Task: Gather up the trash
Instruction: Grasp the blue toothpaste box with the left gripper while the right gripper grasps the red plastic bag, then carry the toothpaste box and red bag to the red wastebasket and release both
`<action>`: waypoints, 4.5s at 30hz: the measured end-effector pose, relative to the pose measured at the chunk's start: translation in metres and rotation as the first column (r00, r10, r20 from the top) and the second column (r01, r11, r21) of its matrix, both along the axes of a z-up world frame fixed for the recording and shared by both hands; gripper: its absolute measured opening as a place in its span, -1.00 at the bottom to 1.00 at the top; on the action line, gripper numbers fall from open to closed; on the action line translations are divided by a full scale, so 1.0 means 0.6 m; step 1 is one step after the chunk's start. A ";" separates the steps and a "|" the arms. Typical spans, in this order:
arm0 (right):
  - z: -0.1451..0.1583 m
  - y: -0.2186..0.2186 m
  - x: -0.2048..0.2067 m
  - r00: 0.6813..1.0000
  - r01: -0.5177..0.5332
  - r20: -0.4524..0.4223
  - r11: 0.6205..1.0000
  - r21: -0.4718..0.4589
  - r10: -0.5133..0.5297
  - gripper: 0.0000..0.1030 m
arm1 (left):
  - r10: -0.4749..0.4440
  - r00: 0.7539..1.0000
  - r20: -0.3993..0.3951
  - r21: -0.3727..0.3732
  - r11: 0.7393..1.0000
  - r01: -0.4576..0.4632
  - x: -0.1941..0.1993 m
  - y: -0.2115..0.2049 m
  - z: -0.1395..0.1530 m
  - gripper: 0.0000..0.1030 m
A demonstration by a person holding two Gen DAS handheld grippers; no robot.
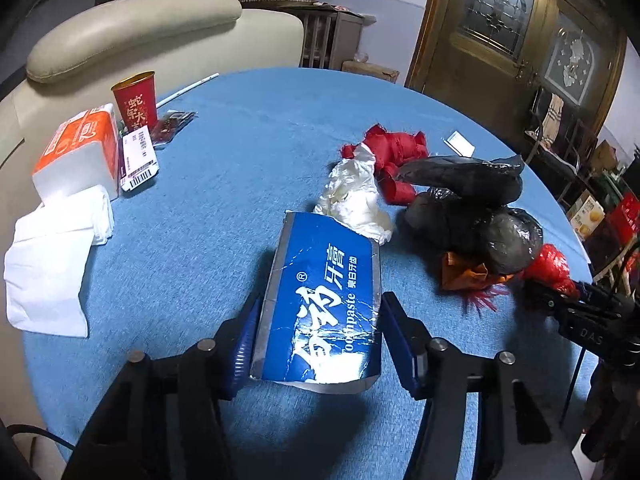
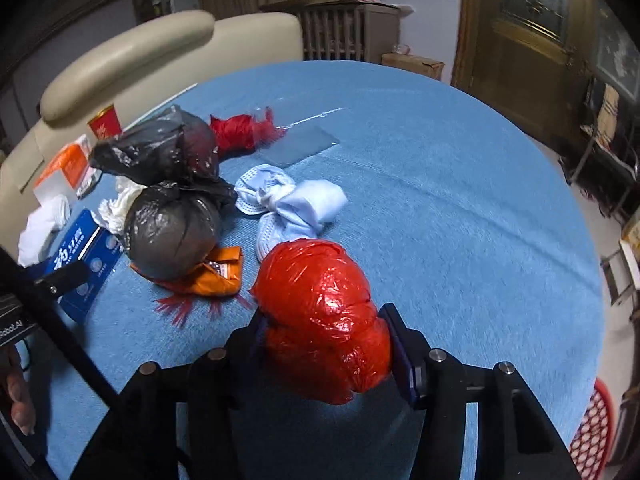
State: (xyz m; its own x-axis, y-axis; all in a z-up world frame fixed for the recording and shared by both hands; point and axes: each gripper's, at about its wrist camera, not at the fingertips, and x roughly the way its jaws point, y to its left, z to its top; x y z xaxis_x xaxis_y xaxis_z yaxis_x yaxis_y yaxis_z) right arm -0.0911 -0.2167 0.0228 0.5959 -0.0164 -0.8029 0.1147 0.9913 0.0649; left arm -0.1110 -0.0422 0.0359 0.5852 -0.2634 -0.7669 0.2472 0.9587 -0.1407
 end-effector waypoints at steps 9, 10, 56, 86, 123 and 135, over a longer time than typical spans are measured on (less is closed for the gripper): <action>0.045 -0.009 -0.080 0.994 0.058 0.090 0.992 0.112 -0.068 0.09 | -0.007 0.999 0.043 -0.008 1.000 0.007 -0.044 0.005 0.038 0.16; 0.049 -0.005 -0.086 0.993 0.055 0.098 0.991 0.118 -0.067 0.09 | -0.008 0.999 0.041 -0.008 1.000 0.008 -0.047 0.005 0.040 0.16; 0.068 -0.026 -0.189 0.967 0.155 0.151 0.945 0.289 -0.205 0.09 | -0.082 0.996 0.041 0.022 0.996 0.081 -0.078 -0.038 0.050 0.16; 0.029 -0.285 -0.417 0.730 0.634 0.099 0.725 0.268 -0.676 0.09 | -0.330 0.938 0.111 0.022 0.944 0.329 -0.142 -0.192 0.102 0.16; -0.004 -0.365 -0.572 0.469 0.823 0.084 0.469 0.320 -0.879 0.63 | -0.735 0.668 0.117 -0.006 0.672 0.740 -0.285 -0.514 0.127 0.16; -0.005 -0.381 -0.613 0.408 0.846 0.080 0.410 0.342 -0.909 0.63 | -0.762 0.645 0.064 0.037 0.648 0.761 -0.285 -0.577 0.108 0.53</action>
State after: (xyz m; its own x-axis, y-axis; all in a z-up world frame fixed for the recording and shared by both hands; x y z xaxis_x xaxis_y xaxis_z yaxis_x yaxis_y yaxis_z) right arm -0.4591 -0.4452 0.0200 0.5052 -0.4913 -0.7096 0.8630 0.2971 0.4086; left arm -0.2820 -0.3883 0.1004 0.2306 -0.6355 -0.7368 0.8989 0.4290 -0.0888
